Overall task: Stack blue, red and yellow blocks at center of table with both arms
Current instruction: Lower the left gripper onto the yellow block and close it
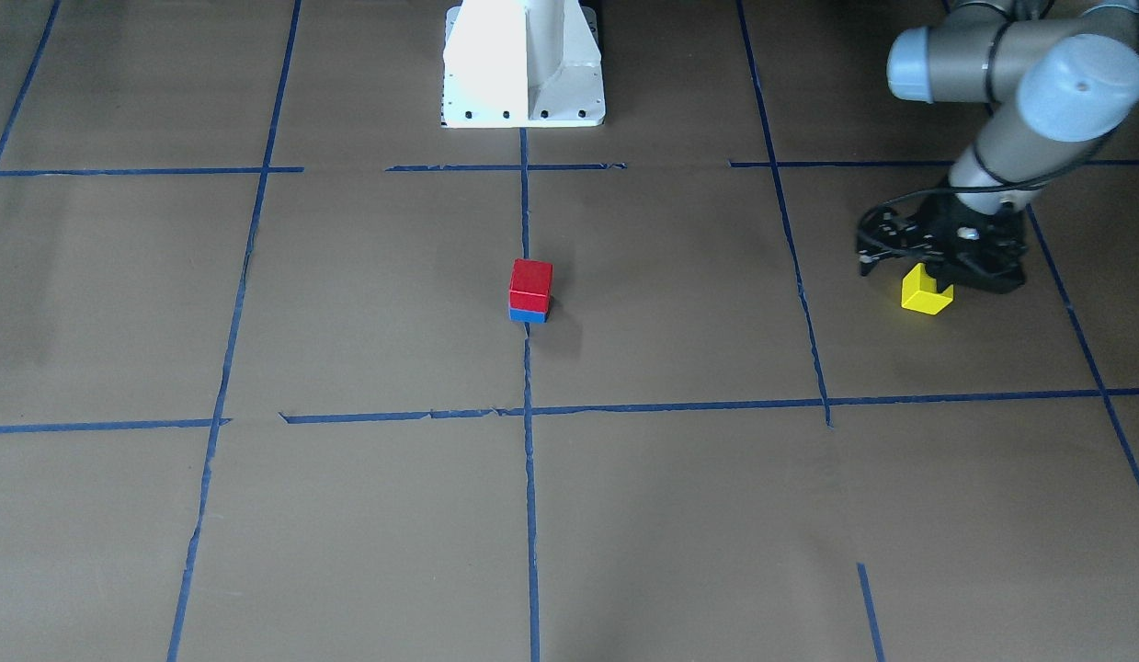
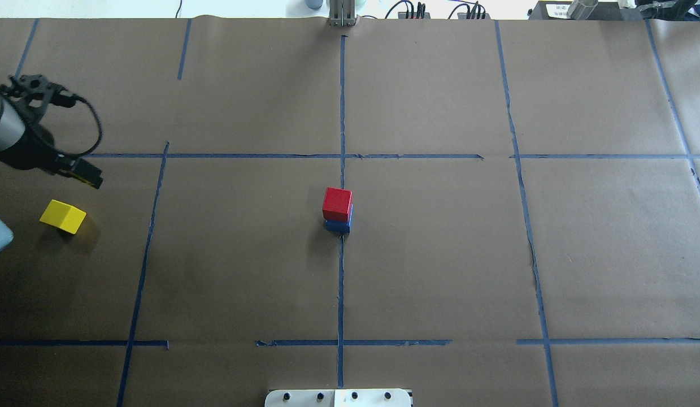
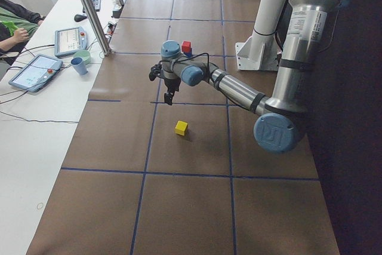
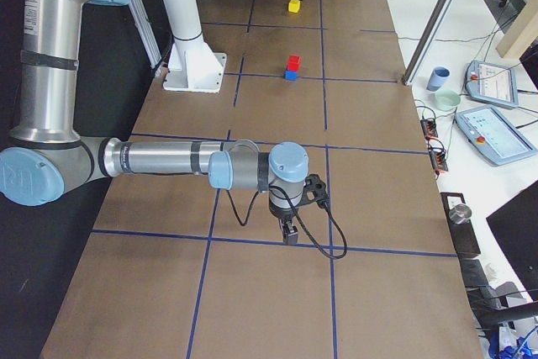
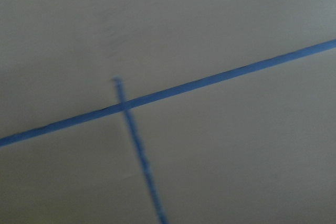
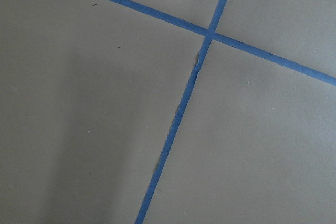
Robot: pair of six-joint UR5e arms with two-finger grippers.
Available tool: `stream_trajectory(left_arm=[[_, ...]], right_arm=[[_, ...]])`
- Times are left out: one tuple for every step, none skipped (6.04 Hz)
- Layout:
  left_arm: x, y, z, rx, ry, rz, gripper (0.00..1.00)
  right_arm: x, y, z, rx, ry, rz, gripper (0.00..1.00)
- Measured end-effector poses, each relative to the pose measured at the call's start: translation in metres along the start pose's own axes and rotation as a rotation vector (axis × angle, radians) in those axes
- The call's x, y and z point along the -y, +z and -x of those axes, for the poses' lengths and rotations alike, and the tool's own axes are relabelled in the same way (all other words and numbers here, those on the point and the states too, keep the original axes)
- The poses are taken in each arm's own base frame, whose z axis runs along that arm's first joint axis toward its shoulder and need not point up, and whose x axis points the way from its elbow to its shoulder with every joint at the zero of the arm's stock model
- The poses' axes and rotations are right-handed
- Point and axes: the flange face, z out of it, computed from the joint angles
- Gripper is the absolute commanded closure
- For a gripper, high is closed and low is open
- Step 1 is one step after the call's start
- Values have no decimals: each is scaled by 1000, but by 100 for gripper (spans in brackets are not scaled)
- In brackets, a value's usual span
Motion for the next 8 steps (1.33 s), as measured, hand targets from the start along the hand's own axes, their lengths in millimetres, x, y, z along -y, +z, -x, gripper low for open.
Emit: stream_trajectory(left_arm=[[-33, 14, 36, 3, -4, 3, 0], [-52, 26, 56, 4, -11, 4, 0], [-58, 36, 64, -1, -22, -3, 0], [-58, 45, 68, -6, -35, -8, 0], [-54, 56, 63, -8, -48, -11, 0], [-47, 68, 50, -5, -57, -10, 0], [-44, 78, 39, -1, -60, -4, 0], [-44, 83, 36, 2, -58, 0, 0]], right_arm=[[0, 0, 0, 0, 1, 1, 0], [0, 0, 0, 0, 1, 1, 0], [0, 0, 0, 0, 0, 0, 0], [0, 1, -1, 0, 1, 1, 0], [-1, 1, -1, 1, 2, 2, 0], [-2, 2, -1, 1, 2, 3, 0], [-2, 2, -1, 1, 2, 3, 0], [-2, 2, -1, 1, 2, 4, 0]])
